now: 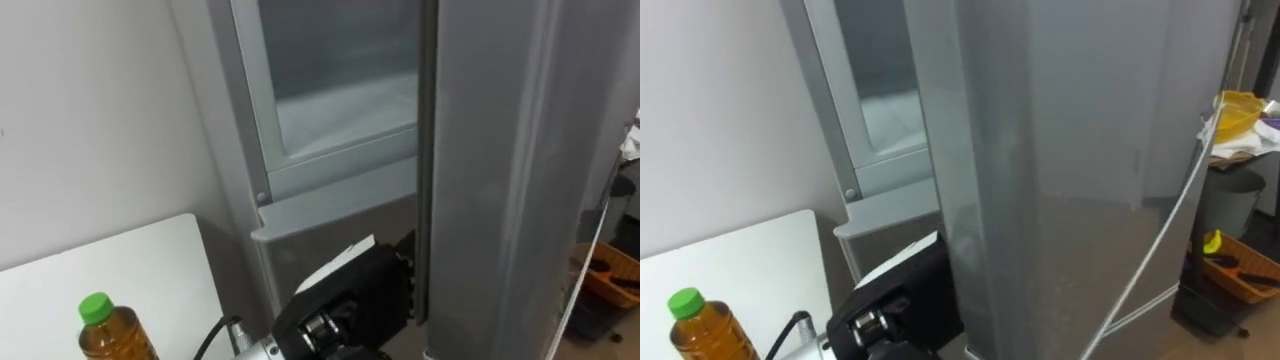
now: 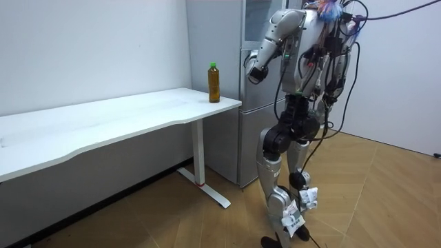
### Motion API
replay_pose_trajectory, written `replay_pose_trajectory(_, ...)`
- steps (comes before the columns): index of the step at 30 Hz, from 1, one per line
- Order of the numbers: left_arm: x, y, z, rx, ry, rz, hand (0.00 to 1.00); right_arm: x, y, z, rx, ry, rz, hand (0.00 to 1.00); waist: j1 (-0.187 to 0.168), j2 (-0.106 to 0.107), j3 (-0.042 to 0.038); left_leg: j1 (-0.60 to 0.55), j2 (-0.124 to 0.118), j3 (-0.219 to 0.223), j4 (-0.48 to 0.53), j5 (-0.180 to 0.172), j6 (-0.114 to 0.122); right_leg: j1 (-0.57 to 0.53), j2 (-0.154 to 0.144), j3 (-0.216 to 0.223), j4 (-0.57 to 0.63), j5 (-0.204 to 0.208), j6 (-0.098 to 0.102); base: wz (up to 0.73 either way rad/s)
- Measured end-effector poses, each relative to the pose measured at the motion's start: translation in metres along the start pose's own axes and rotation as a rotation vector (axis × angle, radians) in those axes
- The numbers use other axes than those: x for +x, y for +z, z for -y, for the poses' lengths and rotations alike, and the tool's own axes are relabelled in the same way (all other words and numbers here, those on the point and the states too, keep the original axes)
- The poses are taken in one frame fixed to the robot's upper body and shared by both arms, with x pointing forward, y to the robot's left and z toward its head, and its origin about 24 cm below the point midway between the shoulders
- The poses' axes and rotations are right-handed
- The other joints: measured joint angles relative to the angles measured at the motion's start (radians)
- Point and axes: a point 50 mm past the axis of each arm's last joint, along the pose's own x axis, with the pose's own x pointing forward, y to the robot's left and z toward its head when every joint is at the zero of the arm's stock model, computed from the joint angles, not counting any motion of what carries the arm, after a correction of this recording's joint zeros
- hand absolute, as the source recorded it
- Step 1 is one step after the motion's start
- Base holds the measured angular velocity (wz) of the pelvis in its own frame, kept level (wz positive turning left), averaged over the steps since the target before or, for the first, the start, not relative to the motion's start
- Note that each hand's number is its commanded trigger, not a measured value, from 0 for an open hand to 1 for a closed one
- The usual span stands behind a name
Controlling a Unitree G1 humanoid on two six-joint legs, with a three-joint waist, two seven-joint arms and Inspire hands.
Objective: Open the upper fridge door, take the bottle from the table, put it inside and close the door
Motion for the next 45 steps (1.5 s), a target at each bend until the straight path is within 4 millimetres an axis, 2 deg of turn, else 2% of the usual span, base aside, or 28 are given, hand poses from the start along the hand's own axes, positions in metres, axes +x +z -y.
replay_pose_trajectory(9,0.012,0.003,0.009,0.009,-0.082,0.013,0.0,0.001,0.006,0.0,-0.022,0.011,0.01,0.0,-0.016,0.015,0.0059,-0.019,0.0,0.003,0.002,0.0,0.0,-0.016,0.0,0.0,0.0,0.0,0.0,0.0)
replay_pose_trajectory(15,0.021,0.002,0.016,0.001,-0.134,0.007,0.0,0.001,0.009,-0.001,-0.024,0.001,0.014,0.0,-0.045,0.019,0.0061,-0.007,0.001,0.008,0.0,0.0,0.0,-0.008,0.002,0.014,0.0,0.0,0.0,-0.06)
replay_pose_trajectory(17,0.025,0.002,0.018,0.0,-0.159,0.005,0.0,0.002,0.01,-0.002,-0.024,-0.004,0.015,0.0,-0.051,0.022,0.0077,-0.004,0.001,0.029,0.0,0.0,0.0,-0.011,0.003,0.031,0.0,0.001,0.0,-0.19)
replay_pose_trajectory(21,0.032,0.0,0.022,-0.007,-0.185,0.001,0.0,0.002,0.01,-0.001,-0.02,-0.014,0.017,0.0,-0.062,0.024,0.0086,0.0,0.002,0.035,0.0,0.0,0.0,-0.018,0.008,0.056,0.002,0.004,-0.001,-0.2)
replay_pose_trajectory(25,0.036,-0.007,0.023,-0.022,-0.204,-0.031,0.0,0.001,0.011,0.002,0.008,-0.025,0.022,0.0,-0.081,0.028,0.0083,0.005,0.007,0.085,0.0,0.0,0.0,-0.024,0.015,0.08,0.002,0.006,-0.003,-0.18)
replay_pose_trajectory(36,0.045,-0.004,0.03,-0.078,-0.28,-0.007,0.0,-0.001,0.011,0.01,0.027,-0.04,0.025,0.0,-0.11,0.029,0.0078,0.004,0.022,0.119,0.0,0.0,0.0,-0.047,0.034,0.134,0.004,0.014,-0.016,-0.18)
replay_pose_trajectory(38,0.049,-0.005,0.031,-0.084,-0.306,-0.012,0.0,-0.002,0.009,0.014,0.024,-0.051,0.022,0.0,-0.115,0.029,0.0079,0.005,0.024,0.14,0.001,0.0,-0.001,-0.049,0.035,0.14,0.005,0.015,-0.017,-0.1)
replay_pose_trajectory(45,0.051,-0.005,0.031,-0.083,-0.32,-0.014,0.0,-0.003,0.007,0.017,0.024,-0.061,0.017,0.0,-0.13,0.026,0.0099,0.009,0.025,0.141,0.001,-0.001,-0.001,-0.052,0.039,0.154,0.007,0.015,-0.018,-0.05)
